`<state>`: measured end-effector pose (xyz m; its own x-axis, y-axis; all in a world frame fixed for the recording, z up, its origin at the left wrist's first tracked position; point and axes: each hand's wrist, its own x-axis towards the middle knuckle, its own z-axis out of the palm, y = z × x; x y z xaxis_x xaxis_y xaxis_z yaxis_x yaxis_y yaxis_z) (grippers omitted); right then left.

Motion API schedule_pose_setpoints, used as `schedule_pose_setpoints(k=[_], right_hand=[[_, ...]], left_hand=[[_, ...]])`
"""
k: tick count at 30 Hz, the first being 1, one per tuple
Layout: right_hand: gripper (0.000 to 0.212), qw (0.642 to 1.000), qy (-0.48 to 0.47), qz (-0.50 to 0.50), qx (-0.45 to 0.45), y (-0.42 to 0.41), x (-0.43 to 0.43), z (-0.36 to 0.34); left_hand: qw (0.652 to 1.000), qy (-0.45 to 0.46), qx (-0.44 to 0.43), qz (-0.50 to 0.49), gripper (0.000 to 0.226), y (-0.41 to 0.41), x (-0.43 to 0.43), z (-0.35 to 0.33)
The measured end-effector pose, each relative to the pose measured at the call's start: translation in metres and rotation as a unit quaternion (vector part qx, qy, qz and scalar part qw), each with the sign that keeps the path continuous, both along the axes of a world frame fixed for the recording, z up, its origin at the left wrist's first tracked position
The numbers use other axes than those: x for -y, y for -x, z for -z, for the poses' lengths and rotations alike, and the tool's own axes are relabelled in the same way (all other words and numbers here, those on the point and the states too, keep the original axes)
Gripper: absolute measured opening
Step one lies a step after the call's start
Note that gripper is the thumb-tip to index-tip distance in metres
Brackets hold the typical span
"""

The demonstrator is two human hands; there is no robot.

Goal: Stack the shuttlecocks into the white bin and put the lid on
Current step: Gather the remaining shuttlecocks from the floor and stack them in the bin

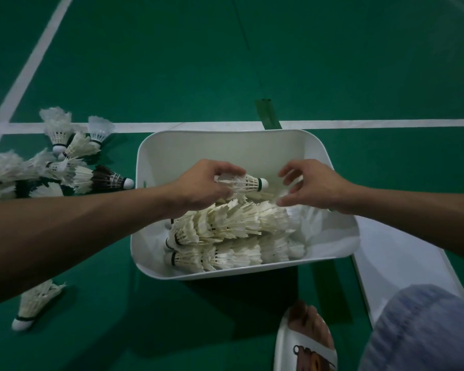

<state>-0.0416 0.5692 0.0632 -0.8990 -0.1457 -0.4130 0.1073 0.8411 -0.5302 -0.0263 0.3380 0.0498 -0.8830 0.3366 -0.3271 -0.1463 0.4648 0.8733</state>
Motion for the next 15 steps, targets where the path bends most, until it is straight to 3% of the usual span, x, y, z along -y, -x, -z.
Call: schedule_pose_setpoints(k=[5,9,12,15], right_hand=[[0.042,0.988,0.147,0.046,0.027,-0.001,0.007,0.009],[0.037,0.973,0.205,0.095,0.037,0.001,0.007,0.007],[0.036,0.974,0.201,0.101,0.029,0.004,0.002,0.004],[0.043,0.991,0.122,0.05,0.0,0.005,-0.003,0.003]], left_hand=[[0.999,-0.031,0.009,0.026,0.046,0.0,-0.011,-0.005],[0.999,-0.049,0.01,0.022,0.046,0.001,-0.015,-0.006],[0.999,-0.051,0.007,0.009,0.054,0.005,-0.016,-0.005],[0.999,-0.043,0.004,-0.006,0.061,0.009,-0.016,-0.003]])
